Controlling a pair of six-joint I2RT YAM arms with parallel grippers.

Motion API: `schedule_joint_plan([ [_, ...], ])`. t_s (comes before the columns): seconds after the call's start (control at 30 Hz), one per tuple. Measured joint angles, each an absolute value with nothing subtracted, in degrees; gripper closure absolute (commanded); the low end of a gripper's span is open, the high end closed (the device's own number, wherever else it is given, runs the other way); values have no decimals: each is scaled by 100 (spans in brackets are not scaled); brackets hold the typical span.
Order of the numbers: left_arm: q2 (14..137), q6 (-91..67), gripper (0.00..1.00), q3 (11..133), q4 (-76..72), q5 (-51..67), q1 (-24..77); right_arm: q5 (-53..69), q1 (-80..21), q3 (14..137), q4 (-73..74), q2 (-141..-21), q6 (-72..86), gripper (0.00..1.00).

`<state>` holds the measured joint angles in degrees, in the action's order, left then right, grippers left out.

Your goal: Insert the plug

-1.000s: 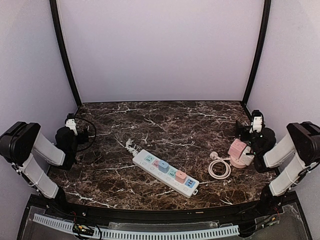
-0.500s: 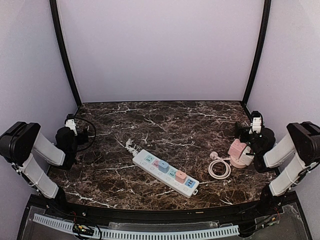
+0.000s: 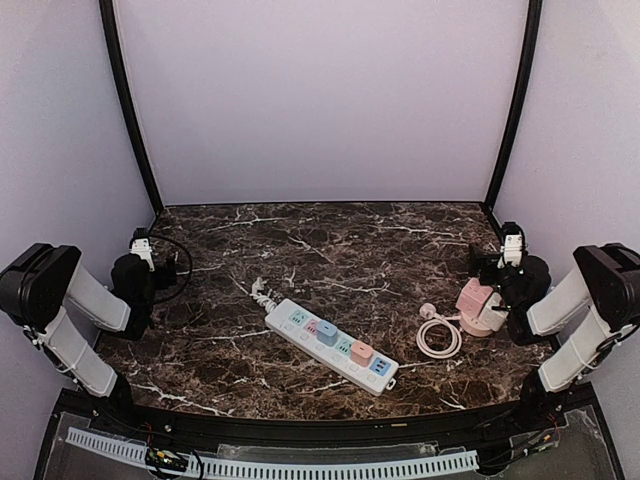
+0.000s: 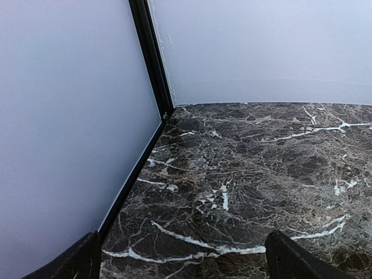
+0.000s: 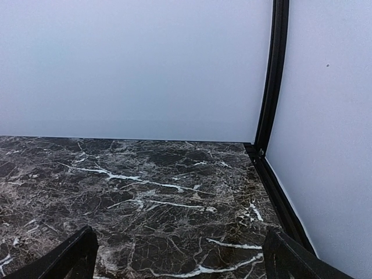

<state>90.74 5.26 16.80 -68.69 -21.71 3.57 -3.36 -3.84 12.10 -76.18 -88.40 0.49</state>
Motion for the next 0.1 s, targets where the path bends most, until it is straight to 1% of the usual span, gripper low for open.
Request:
schedule_joint_plan([
  [0.1,9074,526,1,1680,-6869,-2174,357,-279,-384,1210,-7618,-8840,49,1],
])
